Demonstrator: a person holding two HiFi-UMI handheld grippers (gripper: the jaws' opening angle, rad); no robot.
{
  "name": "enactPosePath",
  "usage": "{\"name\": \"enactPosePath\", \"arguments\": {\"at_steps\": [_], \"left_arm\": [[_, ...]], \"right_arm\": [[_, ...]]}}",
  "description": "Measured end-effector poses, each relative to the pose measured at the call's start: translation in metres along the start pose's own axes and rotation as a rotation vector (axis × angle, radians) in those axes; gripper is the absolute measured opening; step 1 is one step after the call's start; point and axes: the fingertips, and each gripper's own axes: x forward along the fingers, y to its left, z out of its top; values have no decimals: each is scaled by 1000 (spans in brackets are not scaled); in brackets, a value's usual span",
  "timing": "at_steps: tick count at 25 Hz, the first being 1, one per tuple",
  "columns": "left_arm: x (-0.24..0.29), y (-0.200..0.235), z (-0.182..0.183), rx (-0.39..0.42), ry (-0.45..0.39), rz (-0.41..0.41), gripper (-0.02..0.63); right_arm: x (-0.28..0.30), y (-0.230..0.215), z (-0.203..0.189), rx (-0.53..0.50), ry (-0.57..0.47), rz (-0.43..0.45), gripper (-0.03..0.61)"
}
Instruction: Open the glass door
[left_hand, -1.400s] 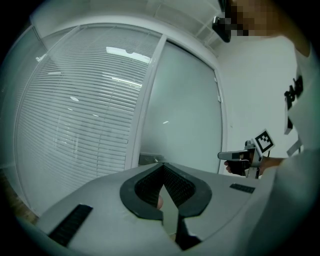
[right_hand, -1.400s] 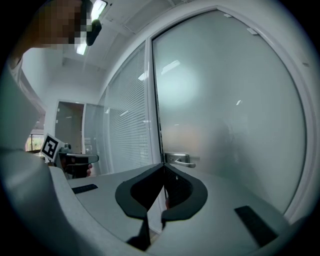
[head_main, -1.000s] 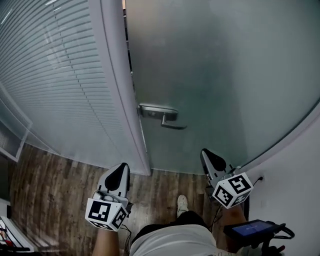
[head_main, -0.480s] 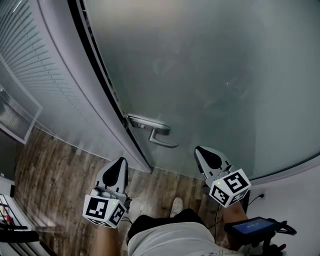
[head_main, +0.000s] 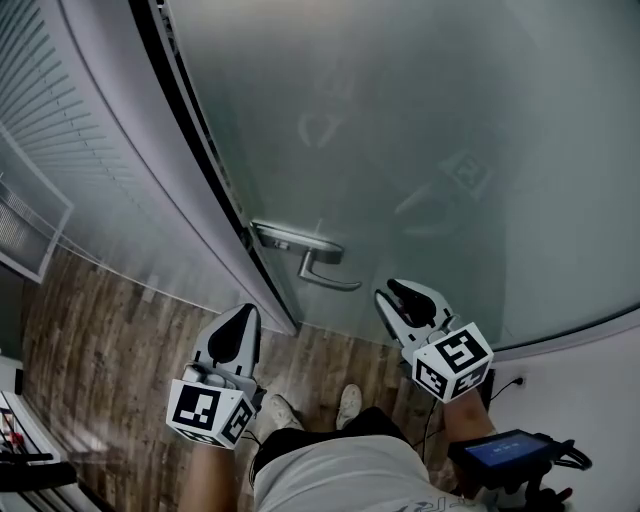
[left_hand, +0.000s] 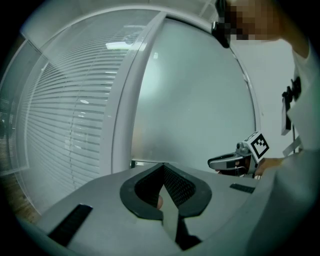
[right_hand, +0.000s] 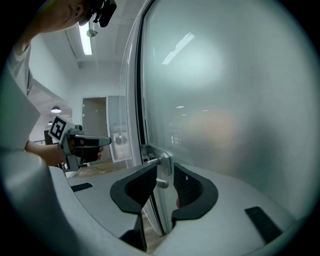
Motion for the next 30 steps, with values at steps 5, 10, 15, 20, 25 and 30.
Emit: {"name": "enactPosePath", "arguments": {"at_steps": [5, 10, 15, 20, 25, 30], "left_arm": [[4, 7, 8, 1, 1, -54, -1], [9, 13, 0, -8, 14, -82, 0], [10, 14, -5, -8, 19, -88, -1], [9, 16, -6, -20, 26, -87, 0], [7, 16, -8, -23, 34, -87, 0], [8, 16, -11, -23, 39, -89, -1]], "right_arm": [[12, 13, 1, -106, 83, -9, 124], [32, 15, -19, -199, 188, 12, 162], [47, 16, -40, -276, 285, 49, 195], [54, 16, -47, -306, 320, 47, 193], [57, 11, -49, -302, 314, 31, 165], [57, 12, -50, -293, 290, 24, 120]]}}
